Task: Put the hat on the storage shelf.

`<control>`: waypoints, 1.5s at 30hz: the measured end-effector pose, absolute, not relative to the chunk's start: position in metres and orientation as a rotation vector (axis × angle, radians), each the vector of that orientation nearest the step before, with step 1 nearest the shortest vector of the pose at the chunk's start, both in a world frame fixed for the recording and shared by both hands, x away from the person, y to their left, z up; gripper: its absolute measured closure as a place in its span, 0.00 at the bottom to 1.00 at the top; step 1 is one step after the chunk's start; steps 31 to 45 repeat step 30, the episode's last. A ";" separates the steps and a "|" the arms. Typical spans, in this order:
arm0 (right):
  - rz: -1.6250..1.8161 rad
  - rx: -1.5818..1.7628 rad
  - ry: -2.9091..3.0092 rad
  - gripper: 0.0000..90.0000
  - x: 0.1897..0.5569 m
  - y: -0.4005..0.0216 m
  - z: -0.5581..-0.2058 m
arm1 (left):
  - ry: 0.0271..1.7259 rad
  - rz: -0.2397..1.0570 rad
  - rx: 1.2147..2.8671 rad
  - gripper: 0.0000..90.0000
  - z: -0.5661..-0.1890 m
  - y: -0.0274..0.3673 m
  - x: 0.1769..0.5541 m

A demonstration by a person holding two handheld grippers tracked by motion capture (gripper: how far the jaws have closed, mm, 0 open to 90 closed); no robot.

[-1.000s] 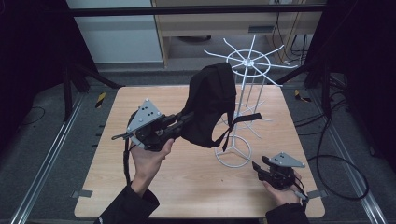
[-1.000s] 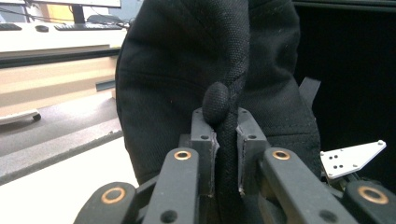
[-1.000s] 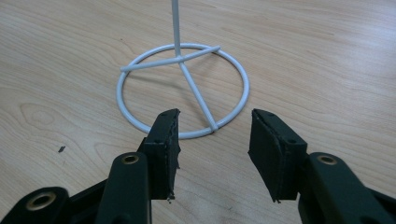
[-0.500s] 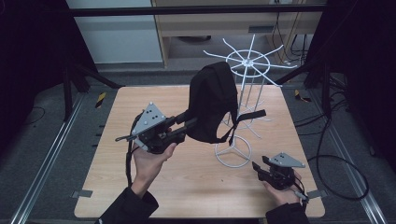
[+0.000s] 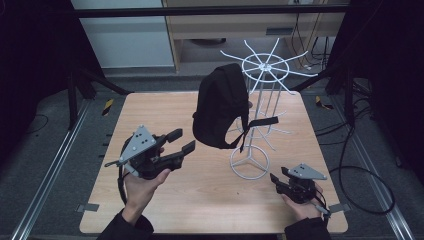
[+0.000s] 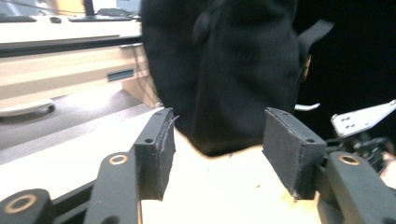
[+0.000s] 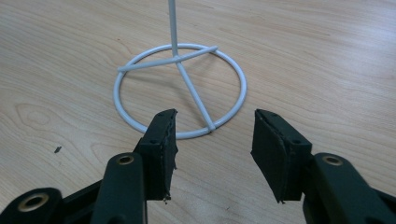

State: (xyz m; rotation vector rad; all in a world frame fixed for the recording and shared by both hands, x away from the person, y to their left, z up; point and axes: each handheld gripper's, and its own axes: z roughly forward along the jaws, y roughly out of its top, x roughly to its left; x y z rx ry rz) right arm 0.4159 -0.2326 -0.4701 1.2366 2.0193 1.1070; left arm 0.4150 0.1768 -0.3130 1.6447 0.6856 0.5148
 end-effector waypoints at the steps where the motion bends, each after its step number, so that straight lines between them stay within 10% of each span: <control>1: 1.107 1.237 2.017 0.54 0.416 -0.233 -0.470 | 0.701 0.523 1.651 0.47 -0.317 0.181 0.414; 26: 1.109 1.308 1.942 0.32 0.417 -0.246 -0.476 | 1.174 0.559 1.817 0.33 -0.458 0.290 0.439; 45: 1.095 1.324 1.924 0.28 0.419 -0.252 -0.479 | 1.220 0.582 1.845 0.32 -0.468 0.301 0.440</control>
